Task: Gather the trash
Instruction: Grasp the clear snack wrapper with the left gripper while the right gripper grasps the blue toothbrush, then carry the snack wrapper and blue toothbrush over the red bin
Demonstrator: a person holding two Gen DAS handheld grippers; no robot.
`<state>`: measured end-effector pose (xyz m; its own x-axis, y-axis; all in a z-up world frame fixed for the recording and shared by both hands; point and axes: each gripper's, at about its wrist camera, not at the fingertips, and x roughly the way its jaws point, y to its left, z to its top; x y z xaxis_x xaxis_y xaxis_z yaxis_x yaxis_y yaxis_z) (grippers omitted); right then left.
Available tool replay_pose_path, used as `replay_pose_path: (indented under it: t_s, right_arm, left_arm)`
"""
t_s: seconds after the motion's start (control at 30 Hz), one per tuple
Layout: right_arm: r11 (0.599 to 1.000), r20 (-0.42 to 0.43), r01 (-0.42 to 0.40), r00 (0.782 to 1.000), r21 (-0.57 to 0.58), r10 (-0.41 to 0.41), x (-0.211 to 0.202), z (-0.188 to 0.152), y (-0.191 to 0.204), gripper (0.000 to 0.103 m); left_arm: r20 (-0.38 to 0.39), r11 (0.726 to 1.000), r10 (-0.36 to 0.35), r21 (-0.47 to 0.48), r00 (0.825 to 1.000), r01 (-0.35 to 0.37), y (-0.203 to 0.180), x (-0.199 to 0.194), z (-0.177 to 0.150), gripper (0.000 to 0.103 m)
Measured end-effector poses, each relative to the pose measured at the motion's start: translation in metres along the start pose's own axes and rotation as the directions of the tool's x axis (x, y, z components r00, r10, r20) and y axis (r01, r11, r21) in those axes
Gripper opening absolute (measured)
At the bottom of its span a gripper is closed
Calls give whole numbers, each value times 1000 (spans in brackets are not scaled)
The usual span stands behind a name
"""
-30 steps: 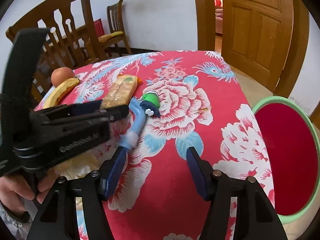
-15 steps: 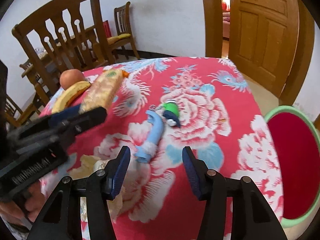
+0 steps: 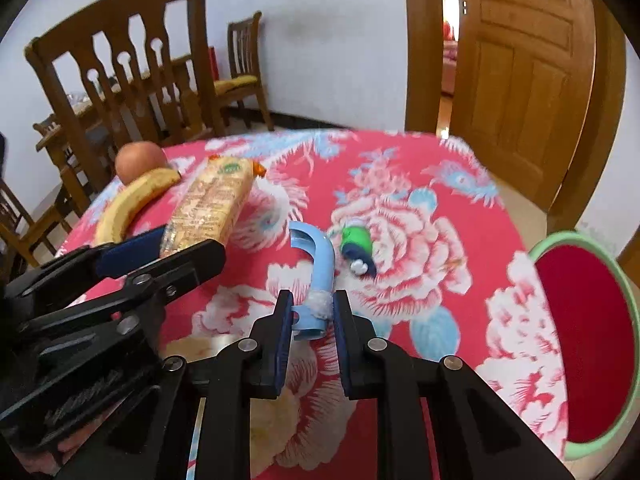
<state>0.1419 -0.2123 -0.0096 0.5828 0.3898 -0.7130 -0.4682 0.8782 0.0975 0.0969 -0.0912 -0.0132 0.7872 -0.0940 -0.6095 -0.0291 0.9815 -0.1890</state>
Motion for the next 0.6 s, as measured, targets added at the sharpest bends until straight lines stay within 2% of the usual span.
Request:
replay_pose_path:
  t_s: [0.1,0.23,0.33,0.43,0.6]
  right_arm:
    - [999,56,-33,998,28,32,-14,0,-4,20]
    - [999,102,-20,995,26,17,-25,-1,-4,20]
    - [997,89,-24,996,75,17,-24,-6,-10,20]
    - [996,73,16,997,85,-22,-27,-6,-8,20]
    - [997,116,20,993,75,-29,-42,-3,-11,20]
  left_arm:
    - [0,1000,-9,-8,1000,9,1,-1,0,43]
    - [-8,999,-33,2,999,33,-2,3,-2,43]
    - [-12,999,-36,0,999,36,-1,3,-1,43]
    - [-5,1000,-28,12,1000,29,-4,-1,-1,43]
    - [6,998,-60,36,998,60,-14,-6,2,43]
